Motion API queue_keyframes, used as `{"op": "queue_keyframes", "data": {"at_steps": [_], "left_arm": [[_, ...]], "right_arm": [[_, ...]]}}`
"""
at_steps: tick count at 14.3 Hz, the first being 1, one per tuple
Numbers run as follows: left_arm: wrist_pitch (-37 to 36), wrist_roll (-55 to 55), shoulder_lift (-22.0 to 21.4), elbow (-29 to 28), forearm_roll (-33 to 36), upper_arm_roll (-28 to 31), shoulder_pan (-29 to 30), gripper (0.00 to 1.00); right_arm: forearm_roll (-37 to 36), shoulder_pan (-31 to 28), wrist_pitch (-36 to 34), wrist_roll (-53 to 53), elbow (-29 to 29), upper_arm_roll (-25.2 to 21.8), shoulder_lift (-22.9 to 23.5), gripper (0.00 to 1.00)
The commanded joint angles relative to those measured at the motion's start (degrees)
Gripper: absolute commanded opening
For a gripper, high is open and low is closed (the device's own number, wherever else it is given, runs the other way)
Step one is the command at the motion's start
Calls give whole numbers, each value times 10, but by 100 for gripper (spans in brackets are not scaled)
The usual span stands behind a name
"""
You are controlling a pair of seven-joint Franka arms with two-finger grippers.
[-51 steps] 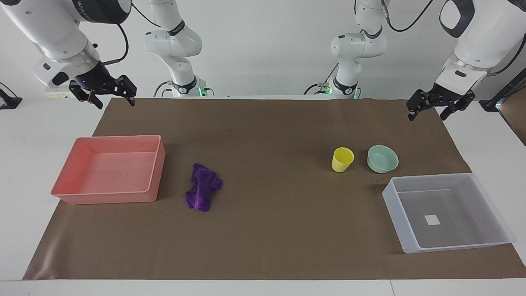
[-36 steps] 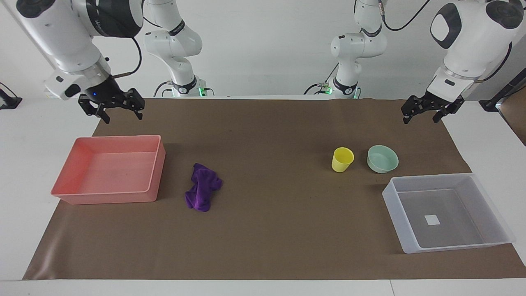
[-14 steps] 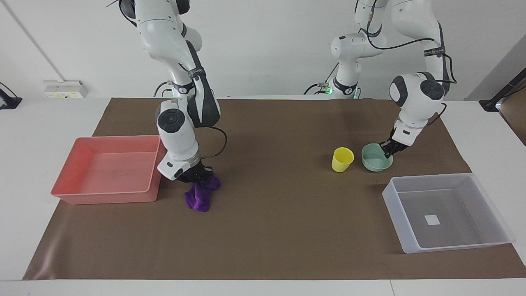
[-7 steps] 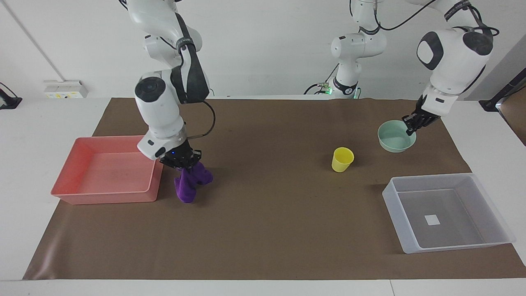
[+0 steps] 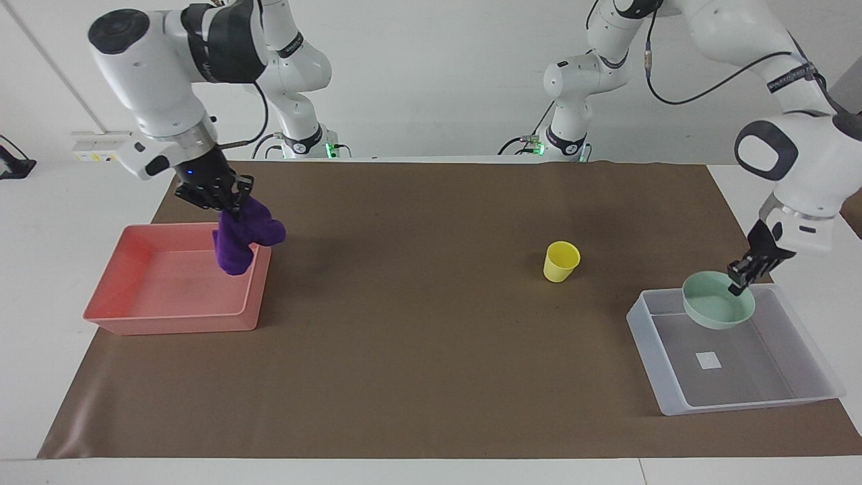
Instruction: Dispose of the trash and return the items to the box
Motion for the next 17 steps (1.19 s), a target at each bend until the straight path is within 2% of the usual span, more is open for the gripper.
{"op": "queue_keyframes", "data": {"at_steps": [1,2,3,4,6,9,11,12,13,14,16,17], "left_arm": [[52,3,68,17,-2,0,-6,0],[58,4,73,15,-2,0,-6,8],[54,4,73,20,-2,0,-6,63],[45,2,68,30,-3,0,-9,100],[-33,-14,33,55,-2,0,-11,100],[-142,-25,-54,44,-1,0,-43,100],[-229,-34,-112,5,-1,-1,-83,100],[-251,-48,-139,-41,-1,-1,-111,100],[-248,-68,-162,-87,-2,-1,-137,100],[-228,-94,-185,-135,-2,-4,-156,100],[-125,-128,-226,-244,-3,-5,-189,100],[-81,-134,-235,-283,-3,-6,-193,100]], "right_arm": [[0,-62,39,-73,-60,6,-19,2],[0,-76,58,-80,-79,6,-22,3],[0,-85,78,-92,-97,6,-20,3],[0,-86,101,-96,-114,6,-17,5],[0,-85,158,-97,-159,6,-12,5],[0,-84,214,-97,-191,6,10,9],[0,-84,226,-97,-191,6,27,14],[0,-85,231,-98,-191,6,31,18],[-1,-84,230,-97,-190,6,32,26],[0,-84,230,-96,-190,6,32,46],[0,-79,222,-93,-177,7,37,83],[0,-76,216,-92,-167,8,37,89]]}}
